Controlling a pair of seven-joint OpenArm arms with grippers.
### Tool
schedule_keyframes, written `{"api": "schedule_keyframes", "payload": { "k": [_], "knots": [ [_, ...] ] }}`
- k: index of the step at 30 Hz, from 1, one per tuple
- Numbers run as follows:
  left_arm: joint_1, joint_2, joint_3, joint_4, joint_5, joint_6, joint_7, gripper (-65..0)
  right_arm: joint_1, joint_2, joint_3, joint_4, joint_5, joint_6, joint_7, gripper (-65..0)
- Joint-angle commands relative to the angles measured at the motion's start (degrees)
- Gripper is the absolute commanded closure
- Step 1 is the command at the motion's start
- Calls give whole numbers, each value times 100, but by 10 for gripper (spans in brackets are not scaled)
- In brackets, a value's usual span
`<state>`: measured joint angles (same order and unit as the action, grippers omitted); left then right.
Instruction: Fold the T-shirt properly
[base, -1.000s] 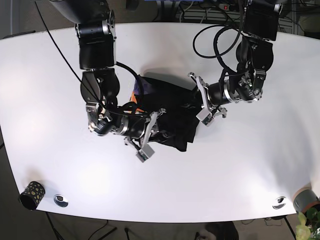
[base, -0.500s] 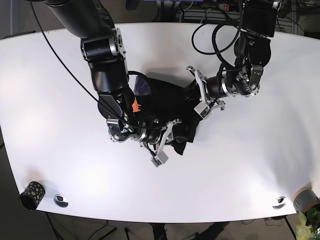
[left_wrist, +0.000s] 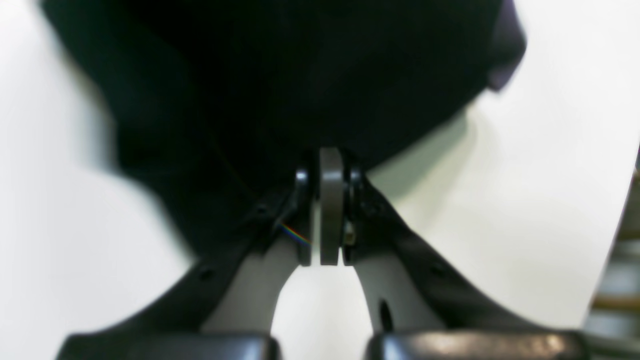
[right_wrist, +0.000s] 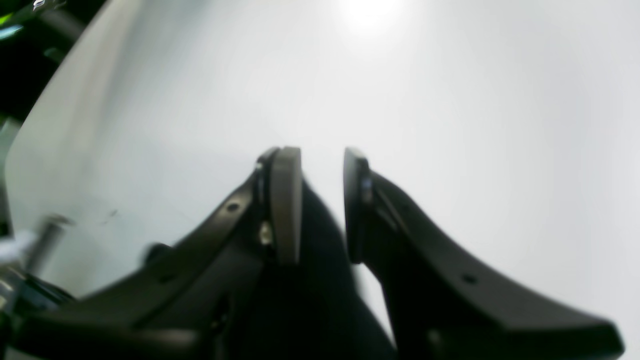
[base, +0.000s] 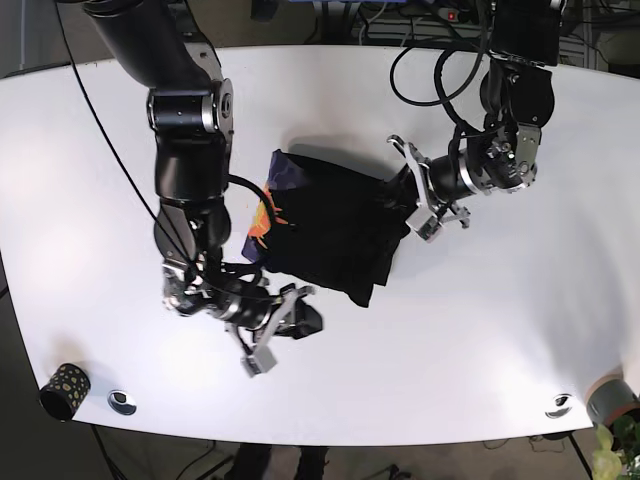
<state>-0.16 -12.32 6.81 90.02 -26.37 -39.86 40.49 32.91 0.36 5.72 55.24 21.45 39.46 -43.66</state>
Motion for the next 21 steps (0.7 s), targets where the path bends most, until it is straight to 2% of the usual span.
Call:
{"api": "schedule_keyframes", "payload": {
  "k": [1, 6, 11, 15, 21],
  "knots": [
    [-67, -30, -175, 365, -93, -14, -124, -6, -42, 267, 215, 722, 127, 54, -184, -130],
    [-102, -30, -237, 497, -93, -14, -124, -6, -517, 672, 330, 1513, 127, 54, -676, -130],
    [-225, 5, -202, 269, -93, -14, -133, -7, -877, 1050, 321, 1610, 110, 54, -676, -130],
    [-243, 243, -228, -101, -75, -14, -150, -7, -983, 1164, 312, 1434, 75, 54, -649, -130],
    [-691, 331, -202, -989, -66, -14, -150, -8, -1009, 1225, 286, 924, 75, 54, -104, -130]
  ]
}}
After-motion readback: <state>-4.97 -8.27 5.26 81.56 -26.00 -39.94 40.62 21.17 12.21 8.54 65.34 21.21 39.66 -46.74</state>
